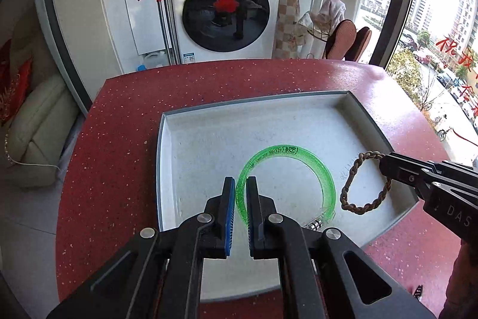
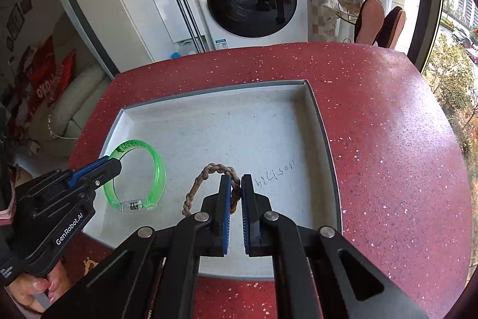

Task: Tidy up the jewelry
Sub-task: 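Carry both bracelets into the grey tray and open both tools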

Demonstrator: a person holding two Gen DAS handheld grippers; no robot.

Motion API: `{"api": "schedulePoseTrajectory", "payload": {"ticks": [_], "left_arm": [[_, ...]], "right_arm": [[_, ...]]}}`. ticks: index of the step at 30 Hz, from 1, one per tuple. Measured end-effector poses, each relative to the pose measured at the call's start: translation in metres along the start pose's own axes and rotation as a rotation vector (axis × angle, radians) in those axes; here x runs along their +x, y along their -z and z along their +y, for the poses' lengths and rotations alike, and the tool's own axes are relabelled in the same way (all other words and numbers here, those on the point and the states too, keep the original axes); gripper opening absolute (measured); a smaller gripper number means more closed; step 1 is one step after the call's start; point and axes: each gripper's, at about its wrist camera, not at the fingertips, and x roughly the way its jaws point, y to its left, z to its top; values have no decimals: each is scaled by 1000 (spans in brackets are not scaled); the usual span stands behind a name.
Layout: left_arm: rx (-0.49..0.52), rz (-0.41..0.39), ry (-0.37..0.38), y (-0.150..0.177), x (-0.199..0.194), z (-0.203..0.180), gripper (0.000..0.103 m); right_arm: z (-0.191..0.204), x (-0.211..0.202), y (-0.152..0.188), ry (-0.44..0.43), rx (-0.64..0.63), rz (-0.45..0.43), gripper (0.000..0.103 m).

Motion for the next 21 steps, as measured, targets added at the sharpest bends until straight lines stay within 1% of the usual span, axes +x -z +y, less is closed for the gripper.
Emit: {"api": "schedulePoseTrajectory", "payload": {"ticks": [3,6,11,13,15,16,17,19,21], "left_arm": [[-5,32,-6,-3,24,0,25],[1,64,-17,0,42,0,25],[29,81,-50,5,55,-6,25],[32,103,-55,5,61,-7,25],[32,94,-64,6,60,-8,26],[34,95,-77,6,60,-7,26],[35,98,-84,5,60,-7,26],[26,106,-83,4,59,-5,26],[16,89,-79,4,52,-4,26]], "right_arm": [[-11,20,1,26,11,28,7],[-18,32,3,40,19,43,7],[-19,42,9,53,7,70,8],[-18,41,10,58,-1,64,10],[-16,40,9,58,-11,66,25],[-16,40,8,64,-11,64,42],[-16,37,8,66,-6,57,50],[-17,30,7,54,10,39,50],[-20,23,5,37,30,29,53]]}}
